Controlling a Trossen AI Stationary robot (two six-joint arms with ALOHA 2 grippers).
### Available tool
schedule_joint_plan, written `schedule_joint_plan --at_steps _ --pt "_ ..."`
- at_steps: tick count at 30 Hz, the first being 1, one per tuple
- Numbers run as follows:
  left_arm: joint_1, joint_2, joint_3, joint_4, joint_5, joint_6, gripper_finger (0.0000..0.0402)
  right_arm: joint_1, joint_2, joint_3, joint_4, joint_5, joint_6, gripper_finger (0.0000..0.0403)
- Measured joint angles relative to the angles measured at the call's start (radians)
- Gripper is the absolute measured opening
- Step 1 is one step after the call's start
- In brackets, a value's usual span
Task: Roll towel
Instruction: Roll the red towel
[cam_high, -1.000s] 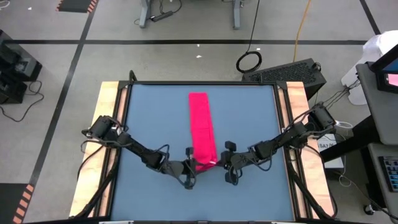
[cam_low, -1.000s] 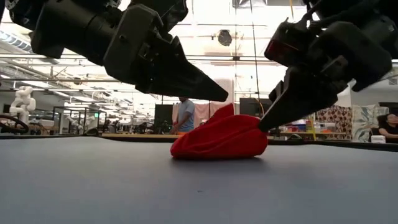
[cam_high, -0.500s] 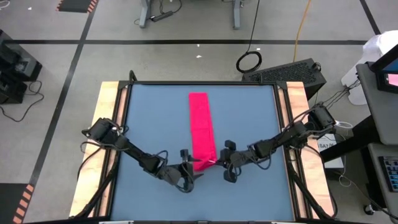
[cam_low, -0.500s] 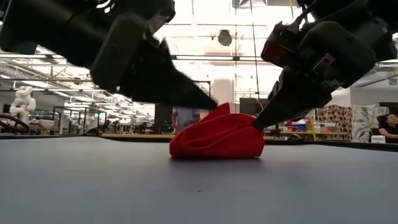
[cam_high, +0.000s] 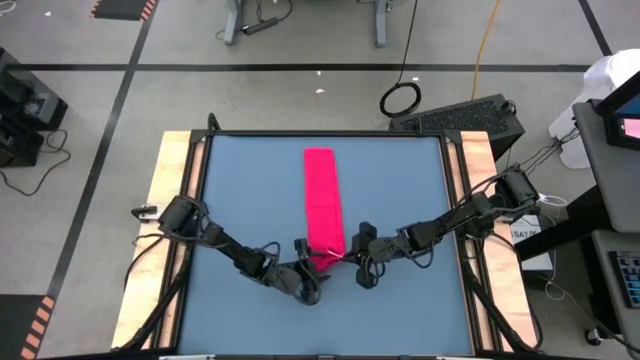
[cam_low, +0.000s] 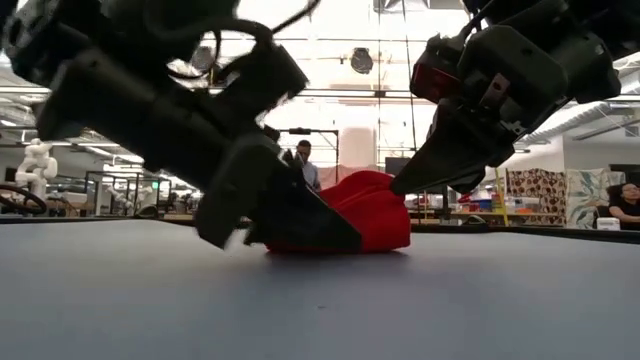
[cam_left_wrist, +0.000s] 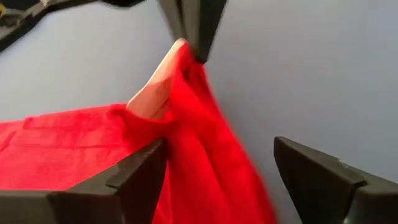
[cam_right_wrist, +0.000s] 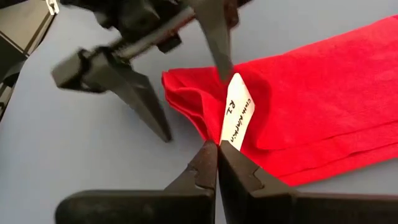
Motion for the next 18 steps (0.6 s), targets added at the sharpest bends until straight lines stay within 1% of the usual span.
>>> schedule_joint_plan --at_steps 2,4,6,10,12,13,14,18 --pt "0.008 0.008 0.004 -0.005 -0.001 -0.003 0.0276 0.000 0.000 0.000 0.000 0.000 0.003 0.0000" --pt "0.007 0.008 0.005 -0.002 -0.007 0.014 0.0241 0.000 0.000 0.000 0.000 0.000 0.006 0.0000" --pt "0.005 0.008 0.006 0.002 -0.007 0.021 0.0196 0.000 0.000 0.000 0.000 0.000 0.004 0.0000" --pt "0.005 0.002 0.007 0.006 0.000 0.022 0.0087 0.000 0.000 0.000 0.000 0.001 -0.044 0.0002" --pt "0.006 0.002 0.007 0.014 0.015 0.022 0.0035 0.010 0.000 0.000 -0.001 0.008 -0.085 0.0011" --pt "0.005 0.002 0.007 0.022 0.027 0.022 0.0019 0.017 0.000 0.000 -0.001 0.015 -0.108 0.0020" --pt "0.005 0.002 0.007 0.034 0.037 0.020 0.0013 0.026 0.000 0.000 -0.001 0.016 -0.142 0.0030" --pt "0.008 0.002 0.007 0.055 0.081 0.022 0.0018 0.072 -0.017 0.000 -0.041 0.013 -0.326 0.0093"
